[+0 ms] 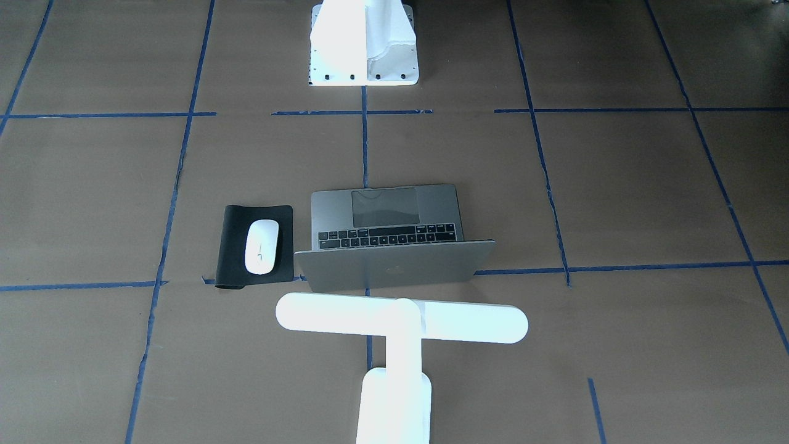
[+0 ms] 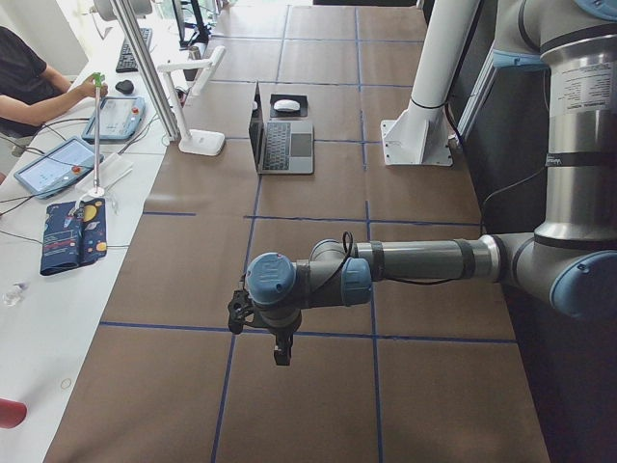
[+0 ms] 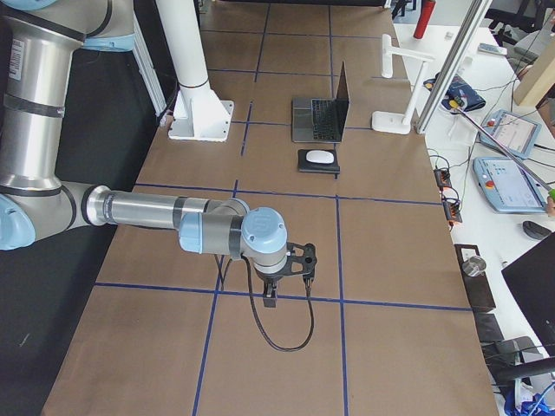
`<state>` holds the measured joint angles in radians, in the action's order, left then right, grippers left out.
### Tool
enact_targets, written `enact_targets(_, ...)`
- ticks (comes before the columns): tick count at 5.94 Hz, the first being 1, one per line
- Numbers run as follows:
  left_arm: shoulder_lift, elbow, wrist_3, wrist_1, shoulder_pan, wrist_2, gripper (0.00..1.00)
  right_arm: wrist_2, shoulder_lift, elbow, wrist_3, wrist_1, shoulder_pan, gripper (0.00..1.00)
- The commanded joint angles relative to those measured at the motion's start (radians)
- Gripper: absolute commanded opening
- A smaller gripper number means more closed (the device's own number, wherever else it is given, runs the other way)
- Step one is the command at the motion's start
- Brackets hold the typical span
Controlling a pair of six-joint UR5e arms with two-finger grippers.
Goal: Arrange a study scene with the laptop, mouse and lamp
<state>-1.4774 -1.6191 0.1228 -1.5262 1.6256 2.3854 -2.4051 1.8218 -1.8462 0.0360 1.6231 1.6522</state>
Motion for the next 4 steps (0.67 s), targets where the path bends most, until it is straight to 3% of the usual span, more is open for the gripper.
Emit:
enact_targets(1,-0.001,-0.002,-0.002,0.000,-0.001,0.000,1.00,0.008,-0.001,-0.058,0.005,0.095,0.000,1.00)
enact_targets(3,-0.001,-0.007,-0.002,0.000,-0.001,0.000,1.00,0.008,-0.004,-0.015,0.013,0.087,0.000,1.00)
enact_targets(4,-0.001,-0.008,-0.002,0.000,-0.001,0.000,1.00,0.008,-0.004,0.025,0.010,0.016,0.000,1.00)
